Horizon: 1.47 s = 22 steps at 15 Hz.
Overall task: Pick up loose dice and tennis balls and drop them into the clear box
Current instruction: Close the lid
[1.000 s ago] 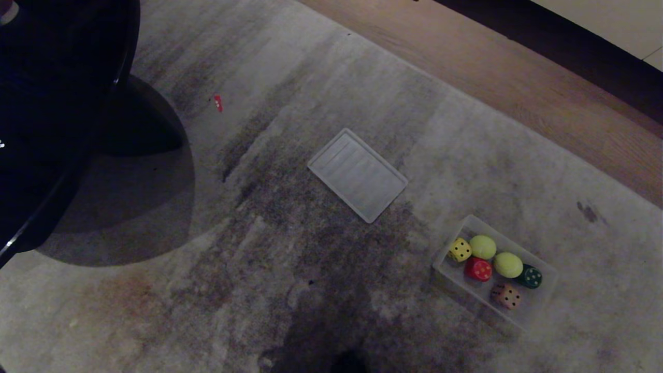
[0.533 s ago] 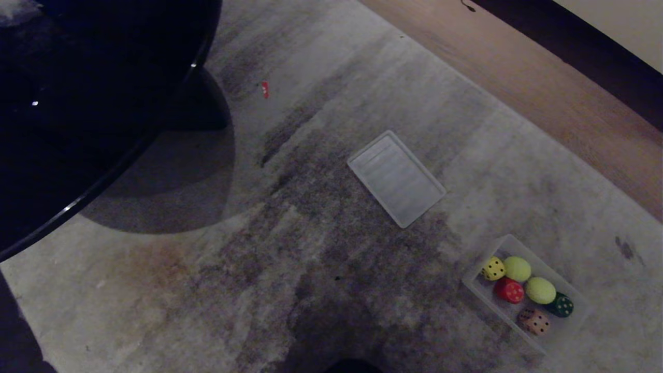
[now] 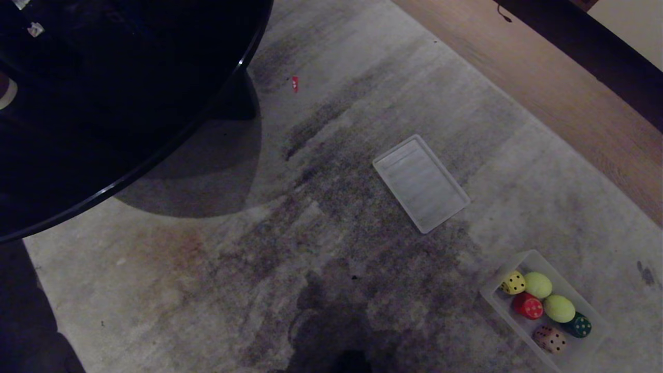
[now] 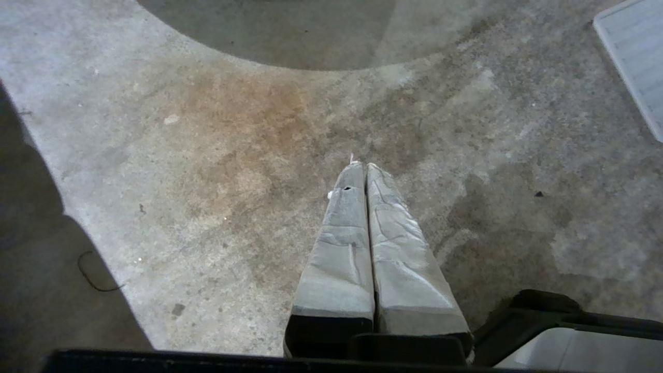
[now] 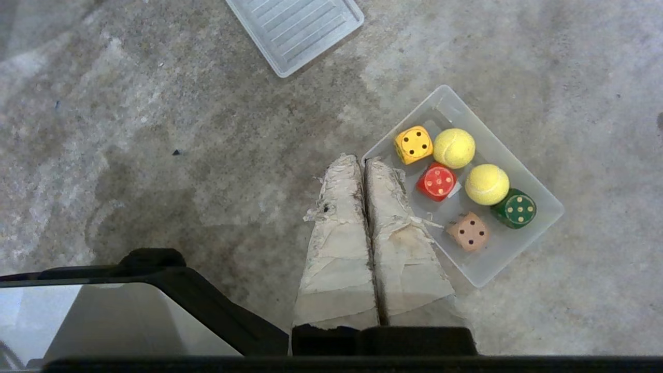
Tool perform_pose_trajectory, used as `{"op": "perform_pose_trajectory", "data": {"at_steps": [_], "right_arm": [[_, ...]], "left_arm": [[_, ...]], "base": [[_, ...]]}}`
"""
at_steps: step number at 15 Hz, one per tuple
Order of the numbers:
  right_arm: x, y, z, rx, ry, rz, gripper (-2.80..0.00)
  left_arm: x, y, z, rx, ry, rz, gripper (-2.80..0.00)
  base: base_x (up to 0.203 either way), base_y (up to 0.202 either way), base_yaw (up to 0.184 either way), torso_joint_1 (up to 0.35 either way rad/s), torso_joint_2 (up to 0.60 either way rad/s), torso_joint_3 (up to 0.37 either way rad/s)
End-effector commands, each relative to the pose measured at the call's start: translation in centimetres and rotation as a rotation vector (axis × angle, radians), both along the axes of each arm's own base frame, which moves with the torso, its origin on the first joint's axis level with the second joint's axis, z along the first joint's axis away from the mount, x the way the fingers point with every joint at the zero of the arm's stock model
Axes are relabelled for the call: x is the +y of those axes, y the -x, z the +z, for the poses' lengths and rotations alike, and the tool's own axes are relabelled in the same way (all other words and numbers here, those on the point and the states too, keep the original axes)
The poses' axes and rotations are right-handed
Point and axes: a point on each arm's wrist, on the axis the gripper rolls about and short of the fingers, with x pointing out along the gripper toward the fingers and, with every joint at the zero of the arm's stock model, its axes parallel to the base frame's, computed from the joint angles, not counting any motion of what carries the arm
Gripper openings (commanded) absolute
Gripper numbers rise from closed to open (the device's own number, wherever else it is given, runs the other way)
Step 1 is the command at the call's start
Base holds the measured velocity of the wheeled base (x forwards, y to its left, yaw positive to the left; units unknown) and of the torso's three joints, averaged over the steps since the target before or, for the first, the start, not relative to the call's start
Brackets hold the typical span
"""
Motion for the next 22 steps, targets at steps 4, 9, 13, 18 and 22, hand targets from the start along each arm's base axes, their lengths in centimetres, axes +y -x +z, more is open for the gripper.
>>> {"op": "perform_pose_trajectory", "data": {"at_steps": [4, 9, 13, 18, 22], "right_arm": [[0.00, -0.01, 0.00, 0.001, 0.000, 0.000, -2.80], [0.00, -0.01, 0.00, 0.001, 0.000, -0.001, -2.80], [0.00, -0.02, 0.00, 0.002, 0.000, 0.001, -2.80], [0.00, -0.02, 0.00, 0.003, 0.000, 0.001, -2.80], [0.00, -0.01, 0.00, 0.002, 0.000, 0.000, -2.80]], "left_arm": [[0.00, -0.02, -0.04, 0.003, -0.002, -0.001, -2.80], [0.00, -0.02, -0.02, 0.002, -0.006, -0.003, -2.80], [0.00, -0.02, -0.02, 0.001, -0.003, -0.002, -2.80], [0.00, -0.02, -0.04, 0.003, 0.002, -0.001, -2.80], [0.01, -0.02, -0.01, -0.001, 0.018, 0.004, -2.80]], "base": [[0.000, 0.000, 0.000, 0.000, 0.00, 0.000], [0.000, 0.000, 0.000, 0.000, 0.00, 0.000], [0.032, 0.000, -0.001, 0.000, 0.00, 0.001], [0.169, 0.000, 0.002, 0.003, 0.00, 0.003], [0.000, 0.000, 0.000, 0.000, 0.00, 0.000]]}}
